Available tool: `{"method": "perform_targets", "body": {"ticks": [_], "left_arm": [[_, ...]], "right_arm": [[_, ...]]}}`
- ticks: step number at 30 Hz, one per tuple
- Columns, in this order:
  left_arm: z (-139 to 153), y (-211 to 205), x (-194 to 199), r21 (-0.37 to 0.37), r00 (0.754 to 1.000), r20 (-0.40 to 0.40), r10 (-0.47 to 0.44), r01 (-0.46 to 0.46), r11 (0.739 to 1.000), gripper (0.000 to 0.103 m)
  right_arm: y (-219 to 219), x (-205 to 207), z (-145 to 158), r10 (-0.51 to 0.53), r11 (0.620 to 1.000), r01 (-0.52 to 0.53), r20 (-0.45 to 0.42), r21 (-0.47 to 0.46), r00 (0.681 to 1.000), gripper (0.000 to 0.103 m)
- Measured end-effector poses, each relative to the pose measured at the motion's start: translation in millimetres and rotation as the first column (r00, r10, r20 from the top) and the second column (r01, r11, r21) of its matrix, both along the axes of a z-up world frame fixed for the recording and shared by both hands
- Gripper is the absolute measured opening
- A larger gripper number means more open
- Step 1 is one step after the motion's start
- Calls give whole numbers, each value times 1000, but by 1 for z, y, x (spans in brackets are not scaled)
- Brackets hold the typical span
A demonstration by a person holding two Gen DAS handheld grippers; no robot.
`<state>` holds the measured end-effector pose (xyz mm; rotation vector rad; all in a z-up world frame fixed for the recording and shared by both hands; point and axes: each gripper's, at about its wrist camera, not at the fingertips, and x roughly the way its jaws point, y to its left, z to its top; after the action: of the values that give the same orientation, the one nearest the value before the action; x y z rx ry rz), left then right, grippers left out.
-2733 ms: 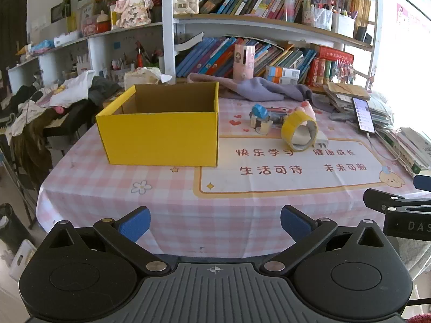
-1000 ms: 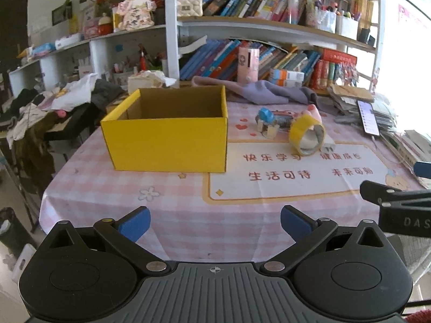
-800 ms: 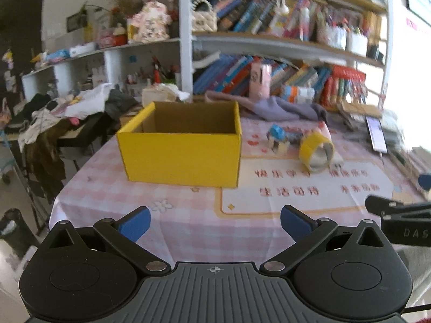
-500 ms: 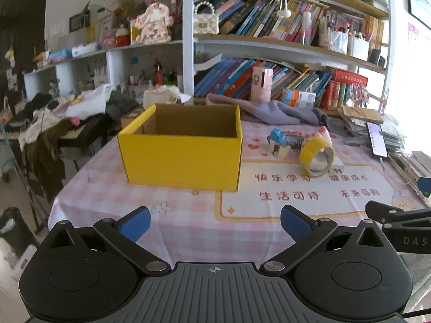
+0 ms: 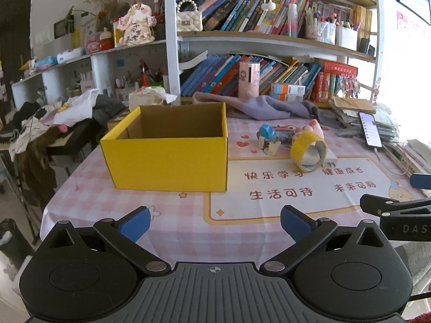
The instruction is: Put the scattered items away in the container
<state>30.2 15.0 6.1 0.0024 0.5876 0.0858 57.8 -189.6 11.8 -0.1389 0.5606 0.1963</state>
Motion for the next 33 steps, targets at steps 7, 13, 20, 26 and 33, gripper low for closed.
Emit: {"method": "perform_targets", "body": {"ticks": [7, 13, 20, 26, 33], "left_arm": [[2, -5, 9, 20, 1000, 12, -4, 4, 1000, 103], [0, -18, 22, 46, 999, 25, -45, 44, 998, 103], [-6, -27, 42, 39, 999, 10, -52, 51, 998, 103], [-10, -35, 58, 5, 997, -7, -72, 72, 997, 103], [-15, -50, 81, -2, 993, -49, -111, 111, 994, 103]], "right_arm": [[-5, 13, -1, 0, 1000, 0, 2, 7, 1000, 103], [-9, 23, -2, 48, 998, -49, 7, 37, 999, 103], [-12, 43, -3, 82, 996, -82, 9, 25, 997, 103], [-24, 61, -9, 75, 997, -75, -19, 25, 997, 103], [-39, 82, -14, 56, 998, -55, -45, 22, 997, 103]]}}
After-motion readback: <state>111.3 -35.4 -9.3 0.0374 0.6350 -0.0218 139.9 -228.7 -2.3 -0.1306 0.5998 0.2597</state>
